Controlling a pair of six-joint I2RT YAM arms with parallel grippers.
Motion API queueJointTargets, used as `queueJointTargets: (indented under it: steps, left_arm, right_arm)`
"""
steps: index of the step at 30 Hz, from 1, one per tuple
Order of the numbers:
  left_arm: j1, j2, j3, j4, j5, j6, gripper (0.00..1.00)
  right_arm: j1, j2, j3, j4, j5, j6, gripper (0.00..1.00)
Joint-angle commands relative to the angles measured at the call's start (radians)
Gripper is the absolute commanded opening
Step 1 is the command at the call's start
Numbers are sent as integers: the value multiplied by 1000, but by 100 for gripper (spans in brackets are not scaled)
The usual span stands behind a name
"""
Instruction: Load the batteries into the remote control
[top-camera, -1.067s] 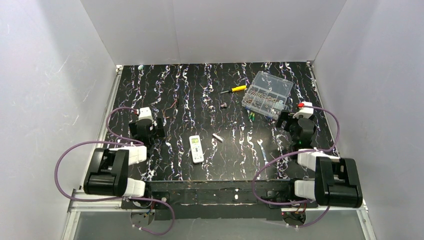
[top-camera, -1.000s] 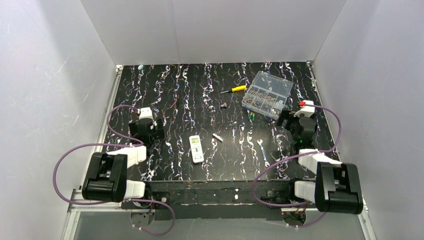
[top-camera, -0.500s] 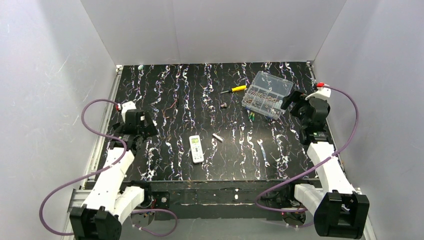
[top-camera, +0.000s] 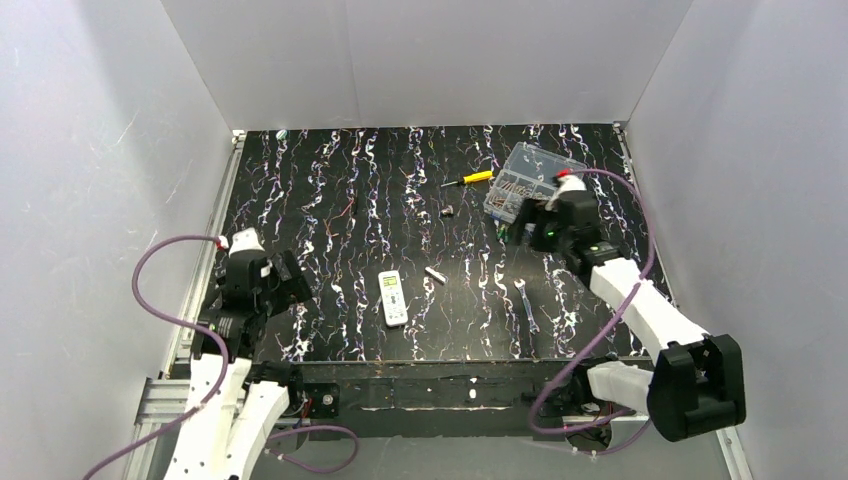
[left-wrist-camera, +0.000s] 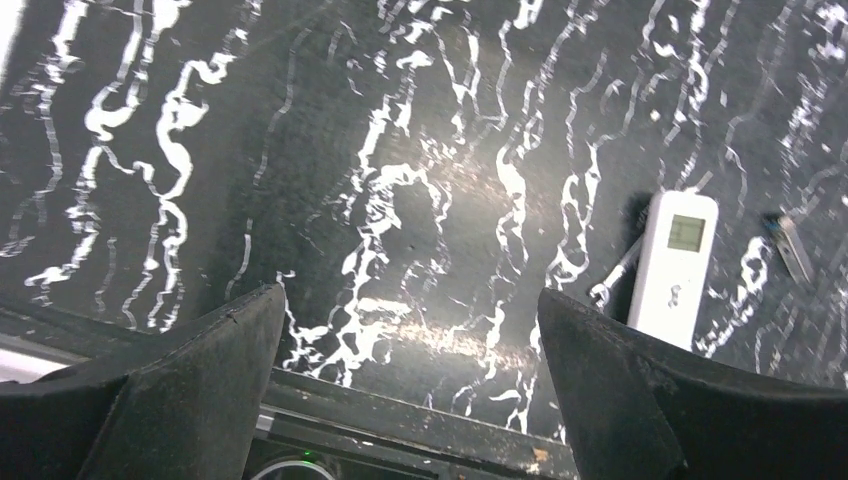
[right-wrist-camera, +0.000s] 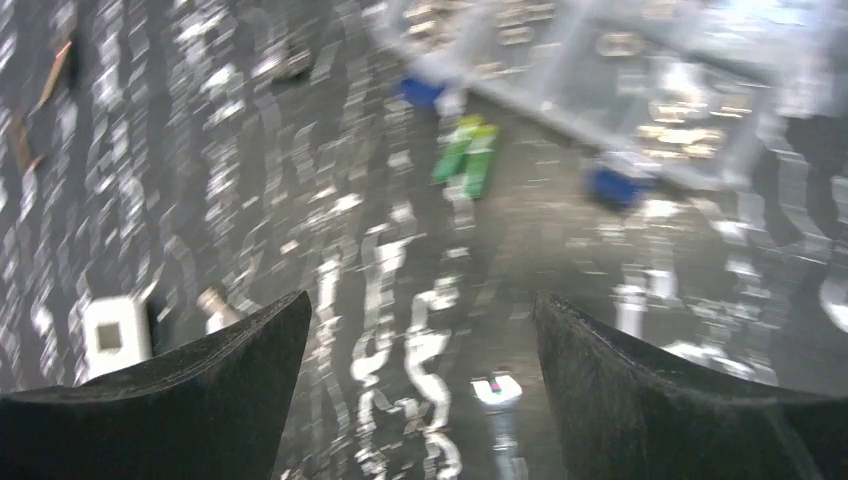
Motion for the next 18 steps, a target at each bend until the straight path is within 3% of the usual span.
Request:
queueJointTargets:
  steps: [1,10,18]
  left_arm:
    - [1,-71,-69,-72,153,38,100]
    - [0,-96,-96,-103,319,57,99]
    - [0,-103,-96,-128,334,64,100]
  right_arm:
    - [230,-18,60,4,53,32,89]
    - [641,145,69,81,52,175,83]
    - [832,333,153,126,61,229,82]
